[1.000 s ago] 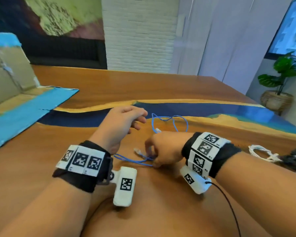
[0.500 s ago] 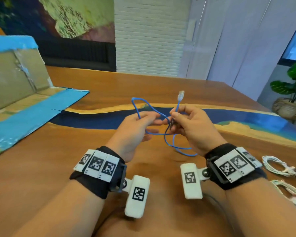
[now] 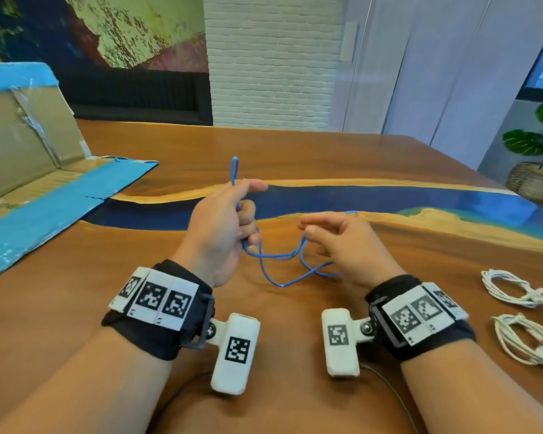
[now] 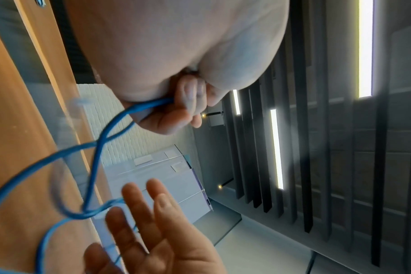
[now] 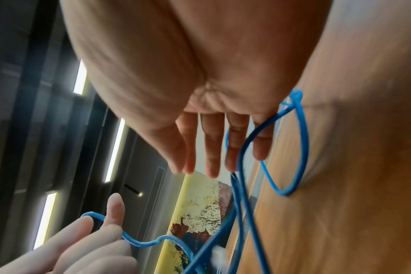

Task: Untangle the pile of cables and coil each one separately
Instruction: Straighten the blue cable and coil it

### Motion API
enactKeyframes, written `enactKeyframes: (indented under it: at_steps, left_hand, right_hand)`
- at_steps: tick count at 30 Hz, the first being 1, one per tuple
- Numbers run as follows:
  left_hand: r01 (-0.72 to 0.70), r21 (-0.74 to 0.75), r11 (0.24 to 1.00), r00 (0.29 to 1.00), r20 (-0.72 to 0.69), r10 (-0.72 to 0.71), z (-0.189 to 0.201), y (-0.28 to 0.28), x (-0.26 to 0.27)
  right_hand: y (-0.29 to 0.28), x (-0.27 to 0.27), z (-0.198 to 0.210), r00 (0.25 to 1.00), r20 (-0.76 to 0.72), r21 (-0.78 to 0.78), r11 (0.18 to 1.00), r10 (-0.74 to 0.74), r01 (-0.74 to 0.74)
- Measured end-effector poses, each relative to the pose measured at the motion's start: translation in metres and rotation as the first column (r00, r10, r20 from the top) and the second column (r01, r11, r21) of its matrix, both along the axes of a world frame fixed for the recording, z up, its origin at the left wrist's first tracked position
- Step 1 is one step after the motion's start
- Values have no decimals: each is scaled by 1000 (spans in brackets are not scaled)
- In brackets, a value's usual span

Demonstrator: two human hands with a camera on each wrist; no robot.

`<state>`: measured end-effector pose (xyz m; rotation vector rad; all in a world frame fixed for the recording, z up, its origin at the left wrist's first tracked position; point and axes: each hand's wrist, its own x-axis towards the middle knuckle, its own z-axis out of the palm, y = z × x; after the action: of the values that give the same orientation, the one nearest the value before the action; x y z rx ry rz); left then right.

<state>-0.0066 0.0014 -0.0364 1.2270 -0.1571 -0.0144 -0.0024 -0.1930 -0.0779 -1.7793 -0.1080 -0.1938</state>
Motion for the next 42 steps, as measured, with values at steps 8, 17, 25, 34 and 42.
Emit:
enactKeyframes:
  at_steps: [8,17,25,34,42]
  left_hand:
    - [-169,-149,974,984,22,174,11,9,2]
    - [-232,134,963,972,-14,236,1,15,16]
    - [35,444,895,999,-36,-21,-9,6,9]
    - [-433,105,895,899,119,421,-3,24,22]
    - [-354,-63,933,935,-15,354,12,26,8]
  right_hand:
    - [-3,-10,5,985,-124,-196,971,117,-140]
    - [-6,-19,18,979,-76,-431,879,189,-203]
    - [1,-19,18,966,254,-150,989,56,-18]
    - [-3,-21,19,988,146,87,996,-45,33]
    - [-7,-13,9,985,87,90,986,-146,138]
